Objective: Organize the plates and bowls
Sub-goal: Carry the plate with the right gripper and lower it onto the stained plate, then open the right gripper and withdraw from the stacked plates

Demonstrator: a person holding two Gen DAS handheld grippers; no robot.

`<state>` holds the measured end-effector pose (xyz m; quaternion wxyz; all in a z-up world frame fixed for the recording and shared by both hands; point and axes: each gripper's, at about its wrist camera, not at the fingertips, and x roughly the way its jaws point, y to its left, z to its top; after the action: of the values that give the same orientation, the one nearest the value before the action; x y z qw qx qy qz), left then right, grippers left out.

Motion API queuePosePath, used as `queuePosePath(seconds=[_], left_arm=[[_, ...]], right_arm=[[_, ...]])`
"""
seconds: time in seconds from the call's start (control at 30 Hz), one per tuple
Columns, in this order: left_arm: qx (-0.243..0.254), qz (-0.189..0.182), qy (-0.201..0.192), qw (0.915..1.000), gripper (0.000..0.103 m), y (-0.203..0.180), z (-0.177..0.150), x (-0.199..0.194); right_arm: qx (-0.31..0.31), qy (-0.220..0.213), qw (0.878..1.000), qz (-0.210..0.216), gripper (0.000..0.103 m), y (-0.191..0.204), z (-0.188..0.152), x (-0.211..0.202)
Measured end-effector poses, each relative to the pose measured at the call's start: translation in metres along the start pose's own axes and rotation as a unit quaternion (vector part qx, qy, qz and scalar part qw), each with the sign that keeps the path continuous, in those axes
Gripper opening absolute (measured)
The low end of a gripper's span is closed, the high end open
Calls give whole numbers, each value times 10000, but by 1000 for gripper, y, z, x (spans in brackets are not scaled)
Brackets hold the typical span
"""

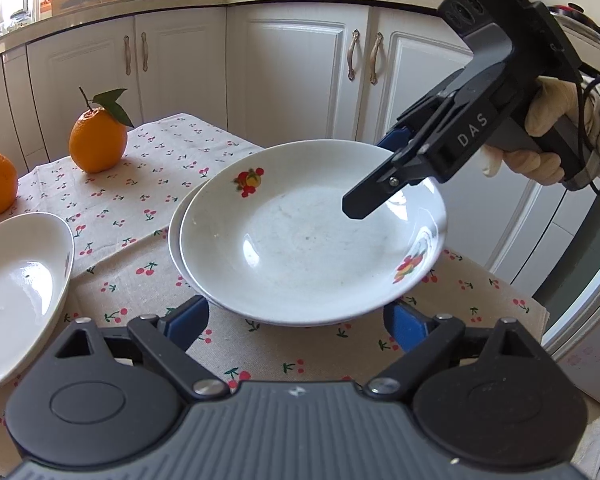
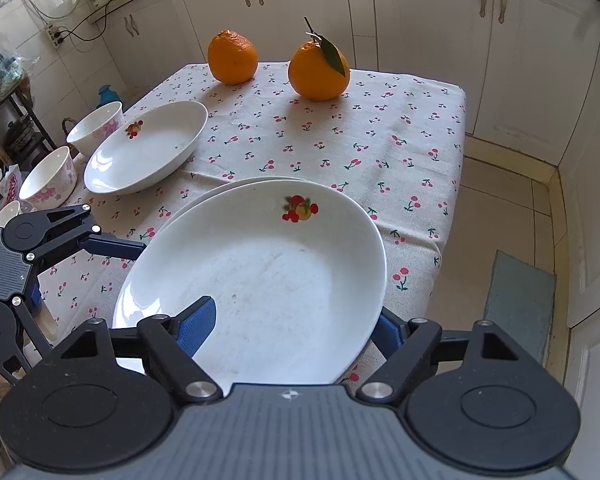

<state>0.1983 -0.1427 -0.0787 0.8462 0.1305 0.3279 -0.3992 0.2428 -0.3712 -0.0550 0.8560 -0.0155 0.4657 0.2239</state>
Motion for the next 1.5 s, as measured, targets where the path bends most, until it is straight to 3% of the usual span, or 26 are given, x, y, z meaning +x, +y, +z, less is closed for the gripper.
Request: queuePosePath(seconds=[0.23,0.37,0.47,0.57,0.87,1.1,1.33,1.5], left_arm=[[-7,13,-108,9999,94,-3,-2,-6],[32,41,-159,9999,94,-7,-4,-13],[18,76,-192,9998,95,-9,-5,-19],[-1,168,-271,9995,95,-10,-8,-27],[-223,819,-635,9944,99,-9,-16,-60],[-865,1767,-722,9778,99,9,-32,-78],[-1438,2732,-375,9504,99,40,-51,-71],[-1822,2939,-192,9381,99,62,-62,-61]], right_arm=[[-72,46,9998,-188,87,12,-9,-3],[-124,115,9993,-340,92,17,-15,-2],[-311,139,9986,-402,103,25,-22,-3],[-408,19,9983,-422,103,36,-26,-12],[-627,-432,9965,-353,103,79,-37,-32],[-1056,-385,9933,-277,103,117,-43,-20],[-1300,-605,9892,-308,103,138,-32,-17],[-1406,-565,9880,-302,103,142,-26,-9]])
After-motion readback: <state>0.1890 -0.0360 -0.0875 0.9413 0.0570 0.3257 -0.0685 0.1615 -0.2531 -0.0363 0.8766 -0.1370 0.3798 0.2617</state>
